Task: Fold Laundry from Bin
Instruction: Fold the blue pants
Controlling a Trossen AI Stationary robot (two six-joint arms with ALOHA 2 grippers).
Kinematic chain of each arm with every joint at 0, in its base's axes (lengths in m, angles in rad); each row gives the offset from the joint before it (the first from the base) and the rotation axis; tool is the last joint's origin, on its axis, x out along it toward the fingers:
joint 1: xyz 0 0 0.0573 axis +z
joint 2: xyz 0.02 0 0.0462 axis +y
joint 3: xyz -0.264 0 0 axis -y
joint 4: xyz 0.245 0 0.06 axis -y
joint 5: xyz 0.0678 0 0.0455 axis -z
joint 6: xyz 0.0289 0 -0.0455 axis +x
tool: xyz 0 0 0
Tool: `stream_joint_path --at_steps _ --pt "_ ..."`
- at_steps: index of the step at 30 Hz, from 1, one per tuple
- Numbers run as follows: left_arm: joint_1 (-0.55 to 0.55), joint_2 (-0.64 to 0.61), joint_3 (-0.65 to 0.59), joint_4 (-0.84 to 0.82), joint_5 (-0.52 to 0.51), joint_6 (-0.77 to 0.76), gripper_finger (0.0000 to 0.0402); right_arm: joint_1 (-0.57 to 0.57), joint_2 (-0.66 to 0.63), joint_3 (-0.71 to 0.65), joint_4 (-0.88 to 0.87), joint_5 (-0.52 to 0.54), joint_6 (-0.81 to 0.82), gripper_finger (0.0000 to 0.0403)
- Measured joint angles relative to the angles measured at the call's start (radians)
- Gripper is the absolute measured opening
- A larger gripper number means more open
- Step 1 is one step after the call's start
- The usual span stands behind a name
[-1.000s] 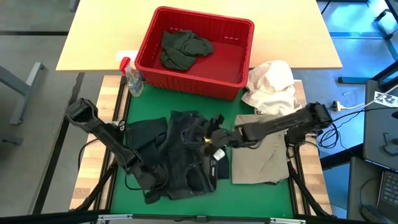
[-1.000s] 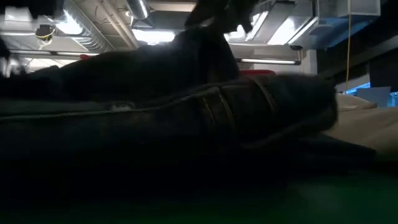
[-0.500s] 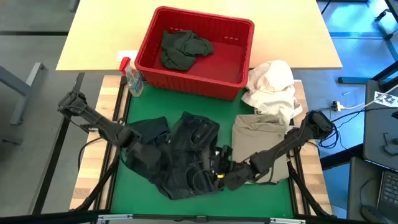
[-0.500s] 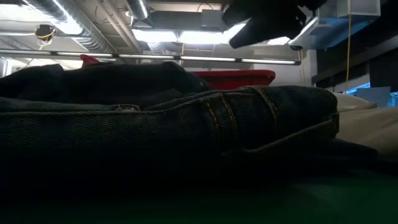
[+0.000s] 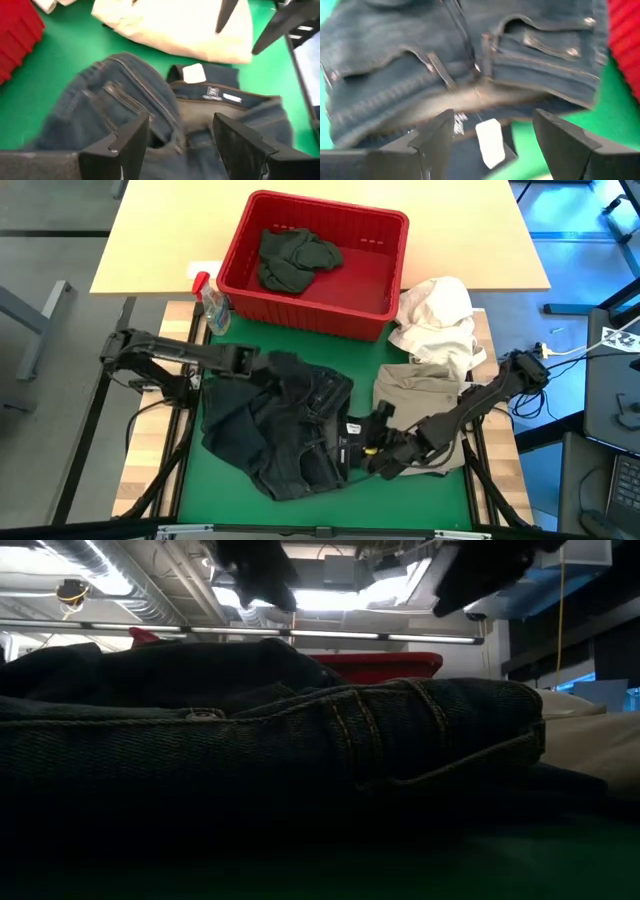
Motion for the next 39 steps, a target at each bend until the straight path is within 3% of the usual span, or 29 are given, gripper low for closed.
stream_joint_path --at_steps 6,11,17,23,30,32,39 --pt "0.118 0.172 0.148 0.0 0.052 0.136 0.0214 0.001 -0.038 0.0 -0.169 0.015 0.107 0.0271" --pt "0.191 0.31 0.275 -0.049 0.053 0.241 0.0214 0.001 -0.038 0.0 -0.178 0.006 0.14 0.0271" --pt "0.238 0.415 0.296 -0.118 0.14 0.294 0.0214 0.001 -0.038 0.0 -0.178 -0.001 0.14 0.0271" --pt "0.244 0.452 0.296 -0.144 0.053 0.37 0.0214 0.001 -0.038 0.0 -0.178 0.0 0.14 0.0271" --pt "0.241 0.431 0.297 -0.096 -0.119 0.398 0.0214 0.001 -0.038 0.0 -0.177 0.006 0.138 0.0271" --pt "0.249 0.43 0.297 -0.099 -0.087 0.4 0.0214 0.001 -0.038 0.0 -0.176 0.006 0.138 0.0271" --pt "0.283 0.474 0.297 -0.138 0.216 0.39 0.0214 0.001 -0.038 0.0 -0.175 0.006 0.138 0.0271"
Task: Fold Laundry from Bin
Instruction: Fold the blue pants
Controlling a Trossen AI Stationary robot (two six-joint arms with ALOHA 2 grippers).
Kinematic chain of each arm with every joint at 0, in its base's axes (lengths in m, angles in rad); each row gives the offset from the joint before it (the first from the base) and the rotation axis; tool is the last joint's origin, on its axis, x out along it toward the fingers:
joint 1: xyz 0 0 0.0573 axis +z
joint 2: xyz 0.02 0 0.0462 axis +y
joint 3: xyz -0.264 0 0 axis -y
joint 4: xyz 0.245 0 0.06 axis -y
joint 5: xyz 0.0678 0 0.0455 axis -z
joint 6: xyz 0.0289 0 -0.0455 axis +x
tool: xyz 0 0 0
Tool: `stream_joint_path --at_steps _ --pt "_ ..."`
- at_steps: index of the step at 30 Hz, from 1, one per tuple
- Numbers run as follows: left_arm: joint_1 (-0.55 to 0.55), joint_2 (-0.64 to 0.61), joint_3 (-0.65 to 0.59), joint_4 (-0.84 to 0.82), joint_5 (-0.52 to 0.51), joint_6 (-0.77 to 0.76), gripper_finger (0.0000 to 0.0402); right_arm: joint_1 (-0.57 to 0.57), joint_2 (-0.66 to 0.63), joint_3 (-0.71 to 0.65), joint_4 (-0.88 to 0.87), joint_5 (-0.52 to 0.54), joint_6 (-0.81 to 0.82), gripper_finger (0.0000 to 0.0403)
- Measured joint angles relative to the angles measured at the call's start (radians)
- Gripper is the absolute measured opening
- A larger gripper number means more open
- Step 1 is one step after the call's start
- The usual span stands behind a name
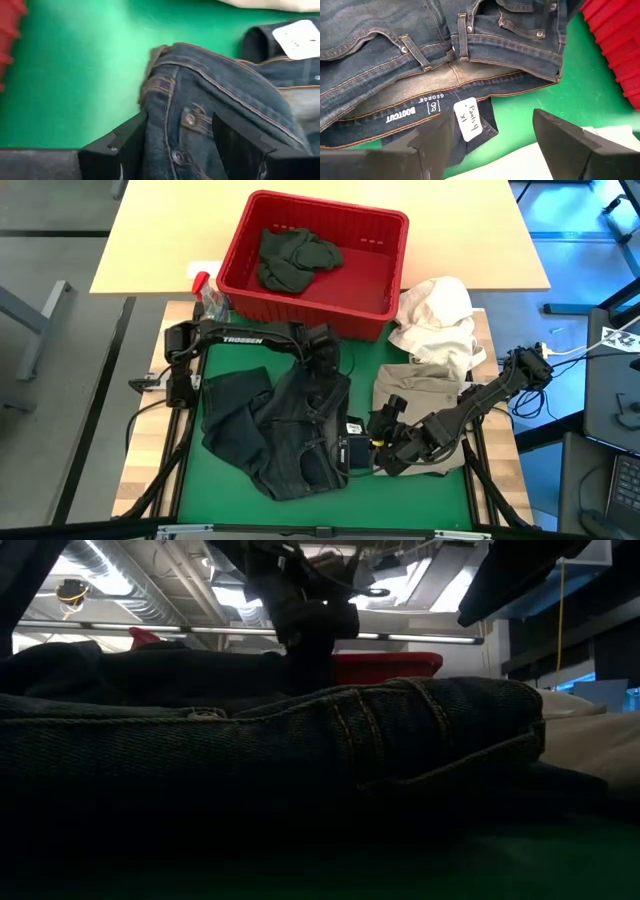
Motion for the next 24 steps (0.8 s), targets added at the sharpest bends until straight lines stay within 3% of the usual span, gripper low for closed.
stream_joint_path --at_steps 2,7,14,17,24 --pt "0.007 0.014 0.0 -0.018 0.051 0.001 0.0213 0.0 0.0 0.0 0.002 0.0 0.0 0.0271" --pt "0.005 0.038 0.0 -0.017 0.038 0.005 0.0188 0.0 0.0 0.0 0.009 0.0 0.0 0.0271" --pt "-0.005 0.006 0.016 -0.032 0.021 -0.022 0.0063 0.0 0.0 0.0 0.007 -0.013 -0.001 0.0271" --pt "-0.033 -0.053 0.071 -0.093 -0.025 -0.031 0.0014 -0.001 0.0 0.0 -0.002 -0.026 0.001 0.0271" --pt "-0.152 -0.234 0.253 -0.304 -0.273 -0.049 0.0014 -0.008 0.0 0.0 0.0 -0.046 0.07 0.0271"
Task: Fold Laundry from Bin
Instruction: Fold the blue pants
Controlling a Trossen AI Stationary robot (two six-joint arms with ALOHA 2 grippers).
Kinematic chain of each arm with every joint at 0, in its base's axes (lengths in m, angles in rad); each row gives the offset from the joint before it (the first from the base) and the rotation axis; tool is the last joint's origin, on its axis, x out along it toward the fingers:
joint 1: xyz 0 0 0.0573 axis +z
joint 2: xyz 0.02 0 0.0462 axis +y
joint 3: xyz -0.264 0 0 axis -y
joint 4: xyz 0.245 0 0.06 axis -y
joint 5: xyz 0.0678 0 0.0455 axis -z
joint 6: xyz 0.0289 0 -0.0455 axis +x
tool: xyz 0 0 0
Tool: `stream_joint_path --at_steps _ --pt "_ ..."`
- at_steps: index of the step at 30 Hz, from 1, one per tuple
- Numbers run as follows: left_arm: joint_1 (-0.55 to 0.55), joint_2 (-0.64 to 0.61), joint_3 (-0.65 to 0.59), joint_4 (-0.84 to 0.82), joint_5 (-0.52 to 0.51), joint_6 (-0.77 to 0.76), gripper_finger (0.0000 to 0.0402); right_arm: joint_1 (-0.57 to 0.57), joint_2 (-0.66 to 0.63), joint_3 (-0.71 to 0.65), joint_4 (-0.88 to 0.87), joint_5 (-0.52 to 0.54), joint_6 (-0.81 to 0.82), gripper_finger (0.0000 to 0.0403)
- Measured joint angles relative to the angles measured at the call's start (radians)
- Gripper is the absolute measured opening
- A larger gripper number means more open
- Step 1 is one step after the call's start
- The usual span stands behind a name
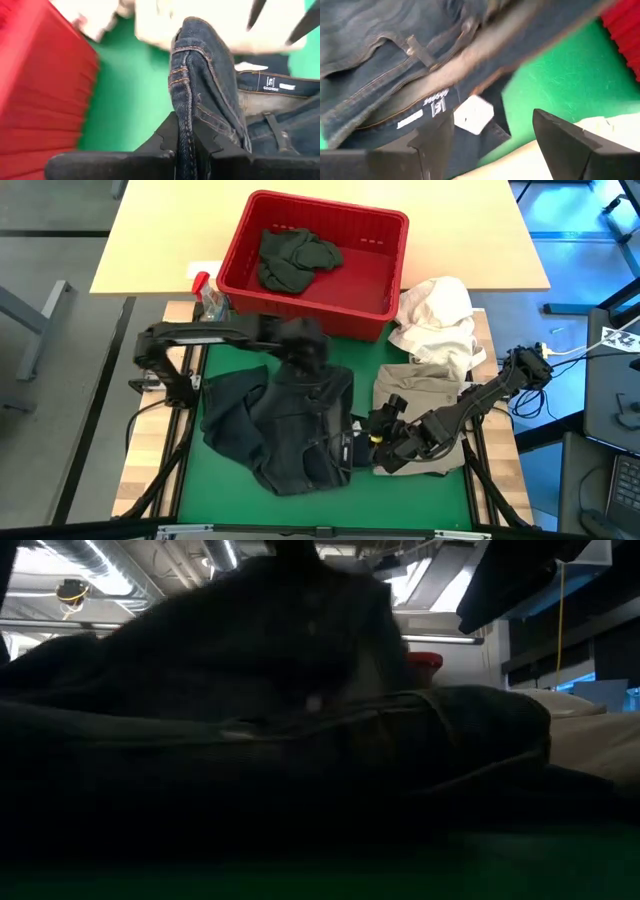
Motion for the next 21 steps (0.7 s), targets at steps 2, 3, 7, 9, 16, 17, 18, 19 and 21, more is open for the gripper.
stream_joint_path --at_steps 2,3,7,9,16,17,18,19,21 --pt "-0.026 -0.054 0.042 -0.051 -0.08 -0.003 0.0012 0.004 0.0 0.0 0.001 -0.023 -0.008 0.0271" --pt "-0.035 -0.083 0.054 -0.068 -0.123 -0.005 0.0012 0.008 0.0 0.0 0.002 -0.041 -0.008 0.0271" --pt "-0.048 -0.186 0.064 -0.104 -0.259 -0.009 0.0012 0.025 0.0 0.0 -0.002 -0.148 0.018 0.0271" --pt "-0.045 -0.229 0.064 -0.121 -0.292 -0.027 0.0012 0.046 0.004 0.0 0.002 -0.183 0.039 0.0271" --pt "-0.056 -0.328 0.064 -0.127 -0.266 -0.042 0.0016 0.103 0.092 0.0 0.003 -0.034 0.208 0.0271" --pt "-0.064 -0.335 0.064 -0.127 -0.263 -0.042 0.0016 0.1 0.11 0.0 0.006 -0.016 0.234 0.0271" --pt "-0.071 -0.342 0.064 -0.127 -0.262 -0.043 0.0016 0.099 0.127 0.0 0.01 0.008 0.253 0.0271" --pt "-0.079 -0.348 0.064 -0.127 -0.258 -0.044 0.0016 0.098 0.144 0.0 0.023 0.035 0.267 0.0271" --pt "-0.099 -0.363 0.064 -0.127 -0.235 -0.045 0.0017 0.089 0.163 0.0 0.046 0.074 0.275 0.0271"
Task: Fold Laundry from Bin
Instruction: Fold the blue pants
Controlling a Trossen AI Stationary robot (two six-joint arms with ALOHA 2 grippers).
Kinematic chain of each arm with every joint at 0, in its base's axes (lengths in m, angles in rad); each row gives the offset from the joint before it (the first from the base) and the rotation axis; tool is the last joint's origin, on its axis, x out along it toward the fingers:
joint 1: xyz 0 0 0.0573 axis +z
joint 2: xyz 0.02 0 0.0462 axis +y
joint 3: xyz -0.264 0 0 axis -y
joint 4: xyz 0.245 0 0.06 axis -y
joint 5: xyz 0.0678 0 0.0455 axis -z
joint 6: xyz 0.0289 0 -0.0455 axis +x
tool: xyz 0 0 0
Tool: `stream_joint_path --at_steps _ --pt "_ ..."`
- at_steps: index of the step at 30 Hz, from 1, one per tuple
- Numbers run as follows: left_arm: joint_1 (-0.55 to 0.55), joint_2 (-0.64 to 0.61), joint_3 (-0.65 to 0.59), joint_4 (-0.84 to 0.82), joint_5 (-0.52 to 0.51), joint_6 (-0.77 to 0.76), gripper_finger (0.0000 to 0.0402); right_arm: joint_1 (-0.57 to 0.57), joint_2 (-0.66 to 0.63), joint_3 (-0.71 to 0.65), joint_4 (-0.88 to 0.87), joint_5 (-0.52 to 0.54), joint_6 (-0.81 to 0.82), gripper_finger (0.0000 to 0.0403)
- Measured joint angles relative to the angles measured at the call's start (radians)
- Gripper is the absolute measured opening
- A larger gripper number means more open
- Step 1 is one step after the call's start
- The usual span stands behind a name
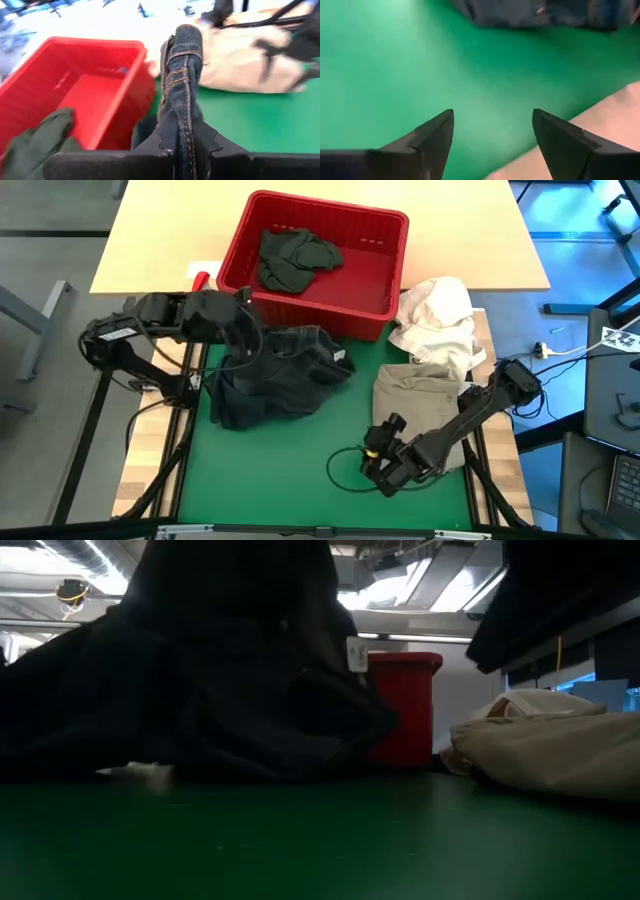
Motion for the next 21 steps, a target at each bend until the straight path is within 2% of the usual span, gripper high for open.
stream_joint_path --at_steps 4,8,11,14,17,21 --pt "-0.051 -0.027 0.0 0.003 0.027 -0.015 0.0017 -0.037 0.007 0.0 -0.01 -0.012 -0.01 0.0271" --pt "-0.105 -0.06 0.0 0.004 0.024 -0.034 0.0017 -0.096 0.0 0.0 -0.07 -0.128 -0.065 0.0269" --pt "-0.13 -0.085 0.0 0.005 0.015 -0.039 0.0018 -0.119 -0.009 -0.005 -0.177 -0.18 -0.12 0.0255" --pt "-0.142 -0.102 0.0 0.004 -0.017 -0.04 0.0018 -0.125 -0.067 -0.069 -0.167 -0.212 -0.144 0.0237" --pt "-0.144 -0.117 0.0 0.003 -0.033 -0.04 0.0018 -0.143 -0.189 -0.177 -0.024 -0.203 -0.15 0.0217" --pt "-0.144 -0.129 0.0 0.002 -0.038 -0.04 0.0018 -0.17 -0.383 -0.382 0.358 -0.16 -0.233 0.0192"
